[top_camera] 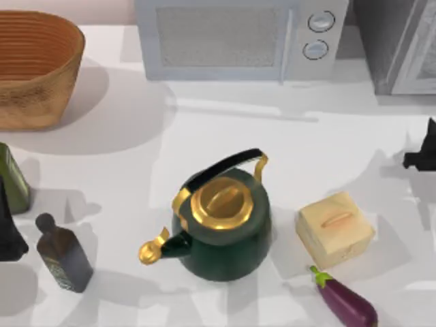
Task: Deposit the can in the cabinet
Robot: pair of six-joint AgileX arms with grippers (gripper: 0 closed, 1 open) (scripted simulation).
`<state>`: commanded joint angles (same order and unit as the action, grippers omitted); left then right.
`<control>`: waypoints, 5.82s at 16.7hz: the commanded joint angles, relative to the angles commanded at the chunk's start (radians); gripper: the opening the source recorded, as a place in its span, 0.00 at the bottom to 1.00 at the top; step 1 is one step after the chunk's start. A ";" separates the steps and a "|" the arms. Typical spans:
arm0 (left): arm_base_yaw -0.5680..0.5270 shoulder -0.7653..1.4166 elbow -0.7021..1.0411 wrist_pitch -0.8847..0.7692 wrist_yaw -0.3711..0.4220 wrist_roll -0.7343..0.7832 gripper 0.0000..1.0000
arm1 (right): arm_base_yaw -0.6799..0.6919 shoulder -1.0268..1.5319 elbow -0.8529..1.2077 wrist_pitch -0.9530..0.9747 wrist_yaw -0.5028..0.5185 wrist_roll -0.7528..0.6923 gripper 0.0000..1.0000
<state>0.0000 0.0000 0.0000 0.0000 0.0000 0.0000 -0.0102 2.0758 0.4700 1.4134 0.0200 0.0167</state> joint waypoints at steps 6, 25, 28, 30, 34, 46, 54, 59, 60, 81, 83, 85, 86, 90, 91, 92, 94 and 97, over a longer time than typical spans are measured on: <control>0.000 0.000 0.000 0.000 0.000 0.000 1.00 | 0.001 -0.294 0.035 -0.334 -0.004 0.000 0.00; 0.000 0.000 0.000 0.000 0.000 0.000 1.00 | 0.002 -0.746 0.026 -0.752 -0.009 0.001 0.00; 0.000 0.000 0.000 0.000 0.000 0.000 1.00 | 0.003 -0.912 -0.034 -0.833 -0.011 -0.001 0.00; 0.000 0.000 0.000 0.000 0.000 0.000 1.00 | 0.004 -1.046 -0.084 -0.899 -0.012 -0.003 0.00; 0.000 0.000 0.000 0.000 0.000 0.000 1.00 | 0.006 -1.349 -0.198 -1.052 -0.014 -0.007 0.00; 0.000 0.000 0.000 0.000 0.000 0.000 1.00 | 0.010 -2.059 -0.465 -1.406 -0.020 -0.016 0.00; 0.000 0.000 0.000 0.000 0.000 0.000 1.00 | 0.011 -2.064 -0.457 -1.414 -0.019 -0.015 0.00; 0.000 0.000 0.000 0.000 0.000 0.000 1.00 | 0.032 -1.916 -0.262 -1.461 0.003 -0.013 0.00; 0.000 0.000 0.000 0.000 0.000 0.000 1.00 | 0.038 -1.869 -0.199 -1.476 0.010 -0.013 0.00; 0.000 0.000 0.000 0.000 0.000 0.000 1.00 | 0.194 -0.754 1.267 -1.831 0.175 0.001 0.00; 0.000 0.000 0.000 0.000 0.000 0.000 1.00 | 0.195 -0.747 1.277 -1.834 0.176 0.001 0.00; 0.000 0.000 0.000 0.000 0.000 0.000 1.00 | 0.195 -0.747 1.277 -1.834 0.176 0.001 0.00; 0.000 0.000 0.000 0.000 0.000 0.000 1.00 | 0.191 -0.749 1.273 -1.832 0.175 0.003 0.00; 0.000 0.000 0.000 0.000 0.000 0.000 1.00 | 0.185 -0.701 1.338 -1.849 0.171 0.002 0.00; 0.000 0.000 0.000 0.000 0.000 0.000 1.00 | 0.182 -0.672 1.377 -1.859 0.168 0.002 0.00; 0.000 0.000 0.000 0.000 0.000 0.000 1.00 | 0.178 -0.637 1.424 -1.871 0.165 0.002 0.00; 0.000 0.000 0.000 0.000 0.000 0.000 1.00 | 0.169 -0.555 1.534 -1.899 0.157 0.002 0.00; 0.000 0.000 0.000 0.000 0.000 0.000 1.00 | 0.154 -0.411 1.728 -1.948 0.143 0.002 0.00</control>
<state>0.0000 0.0000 0.0000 0.0000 0.0000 0.0000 0.1433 1.6649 2.1982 -0.5350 0.1635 0.0185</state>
